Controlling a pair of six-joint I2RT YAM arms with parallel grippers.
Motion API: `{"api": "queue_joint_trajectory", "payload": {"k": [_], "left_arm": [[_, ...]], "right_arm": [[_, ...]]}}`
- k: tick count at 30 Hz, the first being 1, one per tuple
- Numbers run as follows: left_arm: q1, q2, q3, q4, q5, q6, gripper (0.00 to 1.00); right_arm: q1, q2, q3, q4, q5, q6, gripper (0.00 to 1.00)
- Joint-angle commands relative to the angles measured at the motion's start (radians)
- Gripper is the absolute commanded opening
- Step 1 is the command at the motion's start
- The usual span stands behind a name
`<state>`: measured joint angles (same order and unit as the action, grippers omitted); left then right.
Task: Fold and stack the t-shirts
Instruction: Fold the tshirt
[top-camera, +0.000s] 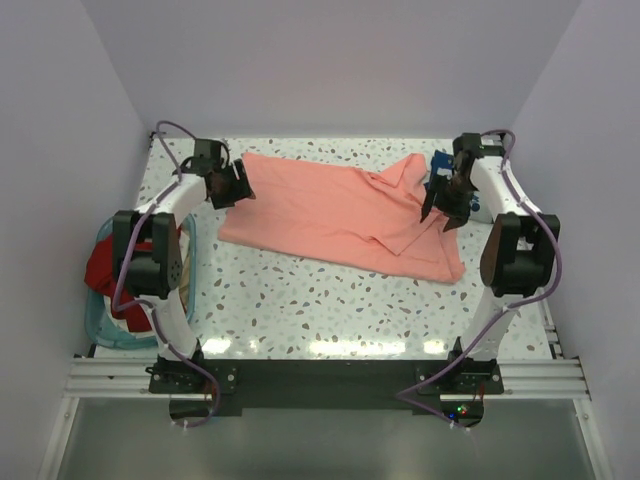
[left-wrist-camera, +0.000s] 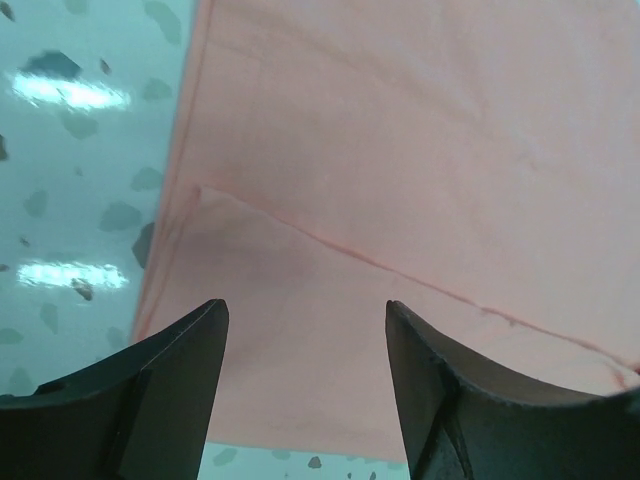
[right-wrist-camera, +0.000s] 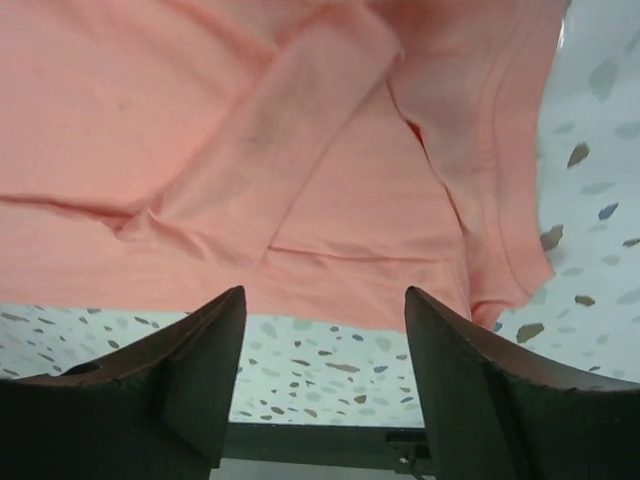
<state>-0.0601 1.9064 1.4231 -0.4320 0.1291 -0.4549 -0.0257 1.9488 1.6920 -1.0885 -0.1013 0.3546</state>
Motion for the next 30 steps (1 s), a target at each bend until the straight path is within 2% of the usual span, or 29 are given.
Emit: {"api": "queue_joint_trajectory", "payload": {"k": [1, 2, 6, 16, 23, 30], "left_arm": [[-0.018, -0.056, -0.093, 0.079, 0.081, -0.051, 0.69], [-0.018, -0.069, -0.145, 0.119, 0.104, -0.071, 0.69], [-0.018, -0.069, -0.223, 0.18, 0.129, -0.088, 0.71], [-0.001, -0.047, -0.329, 0.243, 0.168, -0.091, 0.74], [0.026, -0.055, -0.386, 0.197, 0.155, -0.062, 0.75], [0.084, -0.101, -0.447, 0.127, 0.164, -0.021, 0.76]], "right_arm": [[-0.002, -0.137, -0.139, 0.025, -0.043, 0.007, 0.65], [0.0, -0.178, -0.223, 0.05, -0.043, 0.014, 0.56], [-0.002, -0.229, -0.368, 0.09, -0.032, 0.012, 0.47], [-0.002, -0.128, -0.448, 0.173, 0.041, -0.005, 0.41], [-0.002, -0.09, -0.552, 0.225, 0.058, -0.016, 0.4], [0.0, -0.123, -0.647, 0.187, 0.049, -0.009, 0.39]]}}
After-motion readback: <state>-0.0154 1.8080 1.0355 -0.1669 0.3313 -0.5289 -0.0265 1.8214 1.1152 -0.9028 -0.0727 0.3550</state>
